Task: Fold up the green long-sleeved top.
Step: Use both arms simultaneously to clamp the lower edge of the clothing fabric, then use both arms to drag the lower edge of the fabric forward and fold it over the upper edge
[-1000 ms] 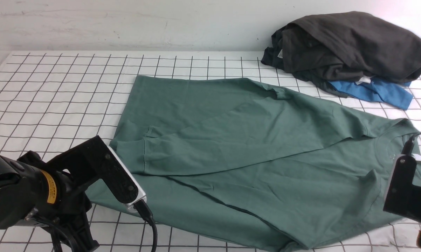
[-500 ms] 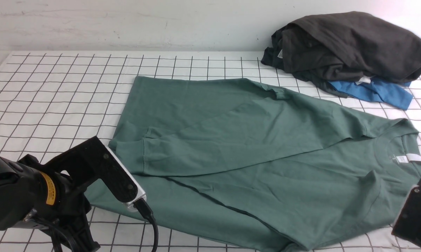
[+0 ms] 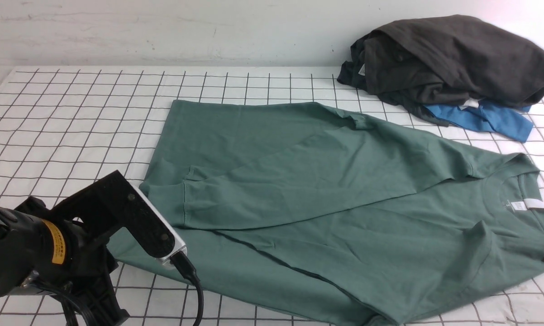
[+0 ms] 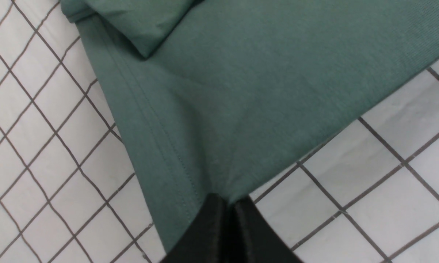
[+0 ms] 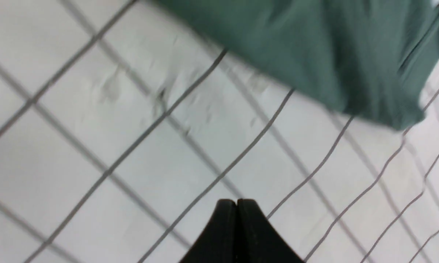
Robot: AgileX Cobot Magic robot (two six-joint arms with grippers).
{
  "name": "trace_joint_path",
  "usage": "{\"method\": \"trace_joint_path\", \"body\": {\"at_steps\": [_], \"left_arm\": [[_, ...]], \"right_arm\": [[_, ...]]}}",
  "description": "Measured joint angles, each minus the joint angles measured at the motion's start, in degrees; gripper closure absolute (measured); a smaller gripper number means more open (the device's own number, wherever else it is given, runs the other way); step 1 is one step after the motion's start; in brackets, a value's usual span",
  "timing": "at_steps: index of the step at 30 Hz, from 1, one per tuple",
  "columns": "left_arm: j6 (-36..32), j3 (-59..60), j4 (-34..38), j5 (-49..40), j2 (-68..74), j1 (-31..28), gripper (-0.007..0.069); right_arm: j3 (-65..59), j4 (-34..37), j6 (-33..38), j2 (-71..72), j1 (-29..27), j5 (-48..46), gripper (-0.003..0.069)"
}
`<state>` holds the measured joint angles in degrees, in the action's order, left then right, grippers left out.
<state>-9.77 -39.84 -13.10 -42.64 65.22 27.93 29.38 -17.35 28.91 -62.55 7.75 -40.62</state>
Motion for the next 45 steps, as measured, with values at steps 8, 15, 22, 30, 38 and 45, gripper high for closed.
{"method": "trace_joint_path", "body": {"at_steps": [8,15,22,30,38,45], "left_arm": [[0.06,0.00,0.06,0.26,0.00,0.00,0.0629],[0.16,0.00,0.25,0.26,0.00,0.00,0.0629],[0.16,0.00,0.26,0.33,0.00,0.00,0.0629],[0.44,0.00,0.31,0.86,0.00,0.00,0.0629],[14.65,-2.67,-4.07,3.32,0.00,0.00,0.0629],[33.00,-12.16,-15.80,7.24,2.85,-1.60,0.0629]], "right_arm": [[2.31,-4.35,-0.07,-20.90,0.21,11.75,0.0372],[6.06,-5.92,-2.48,-24.67,0.70,15.08,0.0245],[6.39,-8.88,-2.64,-26.56,0.74,14.79,0.0256],[6.39,-10.23,-3.48,-26.98,0.92,14.45,0.0476],[12.07,-10.35,-15.58,-23.19,0.92,11.42,0.0664],[24.26,-10.07,-19.27,-24.16,0.92,7.36,0.0664]]}}
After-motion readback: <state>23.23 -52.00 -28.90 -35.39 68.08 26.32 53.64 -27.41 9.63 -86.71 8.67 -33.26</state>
